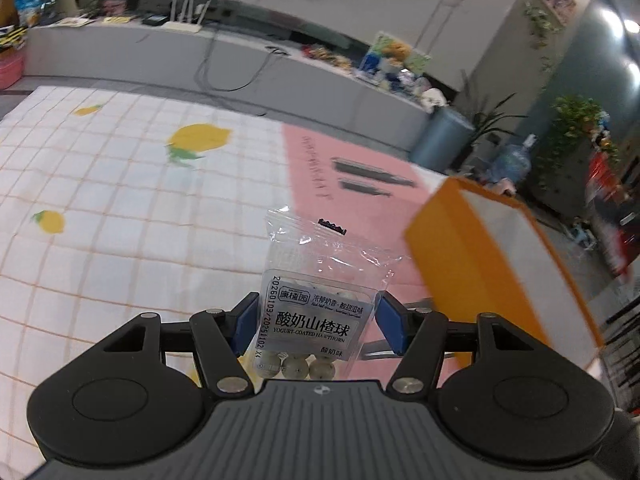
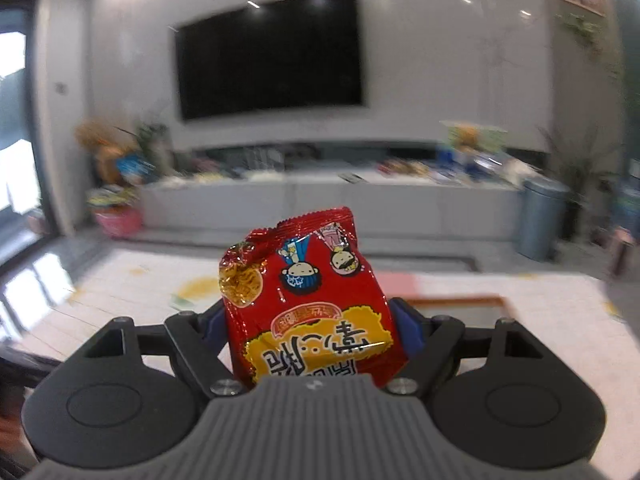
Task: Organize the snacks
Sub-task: 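Carry the red chip bag over the box and drop it in with the right tool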
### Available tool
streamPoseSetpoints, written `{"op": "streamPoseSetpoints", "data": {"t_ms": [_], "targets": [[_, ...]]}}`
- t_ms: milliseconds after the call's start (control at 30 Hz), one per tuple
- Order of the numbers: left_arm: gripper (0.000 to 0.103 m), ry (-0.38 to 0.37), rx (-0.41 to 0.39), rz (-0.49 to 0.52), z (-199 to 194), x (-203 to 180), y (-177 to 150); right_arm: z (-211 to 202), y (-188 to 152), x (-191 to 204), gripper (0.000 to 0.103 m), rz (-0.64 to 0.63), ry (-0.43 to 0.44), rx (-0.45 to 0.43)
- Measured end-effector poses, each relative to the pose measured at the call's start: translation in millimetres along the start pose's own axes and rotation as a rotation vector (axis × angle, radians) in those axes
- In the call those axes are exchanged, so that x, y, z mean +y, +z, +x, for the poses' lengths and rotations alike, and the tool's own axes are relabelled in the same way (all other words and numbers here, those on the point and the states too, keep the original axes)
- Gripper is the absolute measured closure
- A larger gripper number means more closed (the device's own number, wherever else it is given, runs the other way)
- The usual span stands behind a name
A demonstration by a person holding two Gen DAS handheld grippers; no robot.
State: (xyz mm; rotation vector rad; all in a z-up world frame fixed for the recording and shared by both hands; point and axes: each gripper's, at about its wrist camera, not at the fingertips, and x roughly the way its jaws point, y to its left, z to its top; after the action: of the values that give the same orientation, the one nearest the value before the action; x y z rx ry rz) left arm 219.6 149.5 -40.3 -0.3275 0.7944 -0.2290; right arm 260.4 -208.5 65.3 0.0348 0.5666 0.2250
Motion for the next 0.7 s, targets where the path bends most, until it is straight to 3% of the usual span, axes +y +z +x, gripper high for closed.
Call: {"op": "streamPoseSetpoints", "data": {"t_ms": [133,367,700], "targets": [[0.032,-0.061,-0.025,-0.005,-6.8,-29.0,0.5,8.1,-17.8,-45.1,0.025,0.142,-0.023,0.029],[0.032,-0.149,-0.044,0.023,-6.3,-84.4,8.3,30.3,-40.1,-87.2,0.025,0.300,0.112,0.083],[0.032,-0.257,-0.092,0.050,9.3,-149.3,30.2,82.6,-35.0,-110.7,0.025,0.364,0.106,0.220]]}}
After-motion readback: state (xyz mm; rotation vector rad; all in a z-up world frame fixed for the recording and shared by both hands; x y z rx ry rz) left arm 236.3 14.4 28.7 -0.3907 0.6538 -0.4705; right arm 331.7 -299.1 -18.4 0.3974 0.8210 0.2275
